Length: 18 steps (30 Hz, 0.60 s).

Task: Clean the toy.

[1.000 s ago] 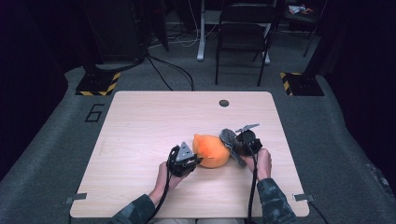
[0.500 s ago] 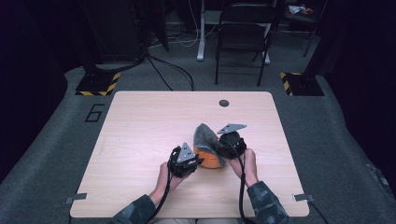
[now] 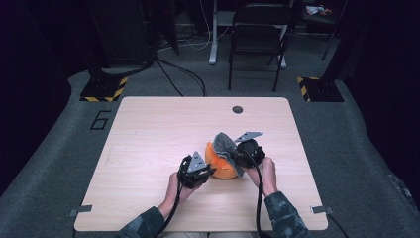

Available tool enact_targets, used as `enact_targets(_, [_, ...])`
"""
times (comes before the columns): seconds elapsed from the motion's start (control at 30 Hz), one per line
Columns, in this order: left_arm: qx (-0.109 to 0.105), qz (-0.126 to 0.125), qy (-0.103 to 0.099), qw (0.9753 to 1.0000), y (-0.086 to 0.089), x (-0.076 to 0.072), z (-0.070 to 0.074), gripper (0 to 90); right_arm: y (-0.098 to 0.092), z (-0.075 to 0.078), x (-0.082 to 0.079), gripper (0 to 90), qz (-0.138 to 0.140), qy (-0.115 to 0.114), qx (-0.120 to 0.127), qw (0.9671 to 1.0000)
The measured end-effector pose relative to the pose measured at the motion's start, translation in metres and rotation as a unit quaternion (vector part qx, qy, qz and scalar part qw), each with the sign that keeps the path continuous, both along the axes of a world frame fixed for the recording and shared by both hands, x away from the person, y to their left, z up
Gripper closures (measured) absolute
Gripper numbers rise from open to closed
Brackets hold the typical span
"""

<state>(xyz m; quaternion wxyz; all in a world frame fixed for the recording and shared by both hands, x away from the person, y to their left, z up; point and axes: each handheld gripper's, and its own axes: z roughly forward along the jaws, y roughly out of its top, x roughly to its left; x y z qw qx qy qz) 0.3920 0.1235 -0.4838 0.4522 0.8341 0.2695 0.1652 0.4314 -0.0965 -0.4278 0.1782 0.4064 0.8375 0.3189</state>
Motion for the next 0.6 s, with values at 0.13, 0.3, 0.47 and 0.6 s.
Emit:
enact_targets(0.13, [-0.002, 0.001, 0.002, 1.0000, 0.000, 0.000, 0.000, 78.2, -0.010, -0.008, 0.006, 71.3, -0.019, 0.016, -0.004, 0.9997])
enact_targets(0.3, [-0.004, 0.001, 0.003, 1.0000, 0.000, 0.000, -0.001, 78.2, -0.022, -0.017, 0.014, 71.2, -0.034, 0.035, -0.009, 0.9987])
enact_targets(0.47, [-0.004, 0.000, 0.003, 1.0000, 0.000, 0.000, -0.001, 78.2, -0.031, -0.027, 0.020, 71.1, -0.051, 0.053, -0.018, 0.9972])
enact_targets(0.6, [-0.001, -0.001, -0.001, 1.0000, 0.001, 0.001, -0.001, 78.2, -0.036, -0.036, 0.024, 71.2, -0.071, 0.073, -0.031, 0.9944])
